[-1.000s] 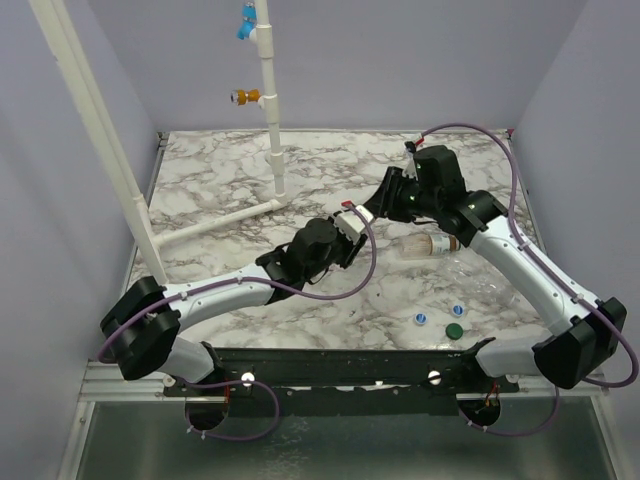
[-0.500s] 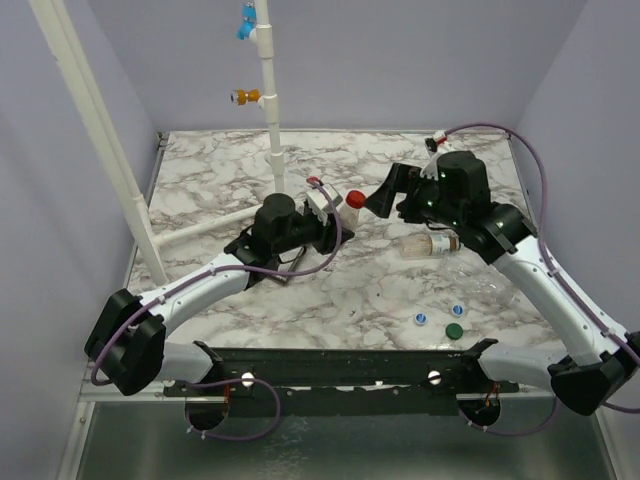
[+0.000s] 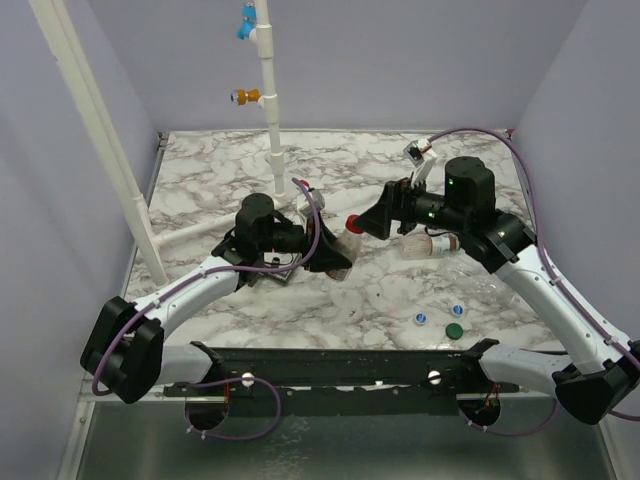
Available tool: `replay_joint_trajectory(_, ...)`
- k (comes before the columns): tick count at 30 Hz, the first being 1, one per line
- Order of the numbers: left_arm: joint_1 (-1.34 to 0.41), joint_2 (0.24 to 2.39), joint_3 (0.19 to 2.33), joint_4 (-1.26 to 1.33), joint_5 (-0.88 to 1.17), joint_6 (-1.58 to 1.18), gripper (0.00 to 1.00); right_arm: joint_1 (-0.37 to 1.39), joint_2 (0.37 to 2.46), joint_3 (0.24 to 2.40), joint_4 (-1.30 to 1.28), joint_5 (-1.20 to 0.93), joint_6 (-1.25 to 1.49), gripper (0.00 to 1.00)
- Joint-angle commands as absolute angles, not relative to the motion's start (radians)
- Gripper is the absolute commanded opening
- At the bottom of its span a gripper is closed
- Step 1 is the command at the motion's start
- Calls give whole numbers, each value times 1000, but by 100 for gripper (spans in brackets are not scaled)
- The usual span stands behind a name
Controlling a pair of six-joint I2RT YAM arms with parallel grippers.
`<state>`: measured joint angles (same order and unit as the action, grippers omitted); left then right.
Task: Screw on the bottle caps
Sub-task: Screw the bottle cap onto the plastic bottle.
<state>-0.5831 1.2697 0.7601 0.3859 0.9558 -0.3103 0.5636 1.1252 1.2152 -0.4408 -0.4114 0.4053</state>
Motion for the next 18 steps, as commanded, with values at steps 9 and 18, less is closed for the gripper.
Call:
replay_joint_trajectory(9,-577,1291,757,590,1151,-477,0,566,1134,1187,-381,-680,375,77)
replay_joint_trajectory(18,-577,1314,763,595,1158,-483,0,566,1134,1165,-321,-692,411,62)
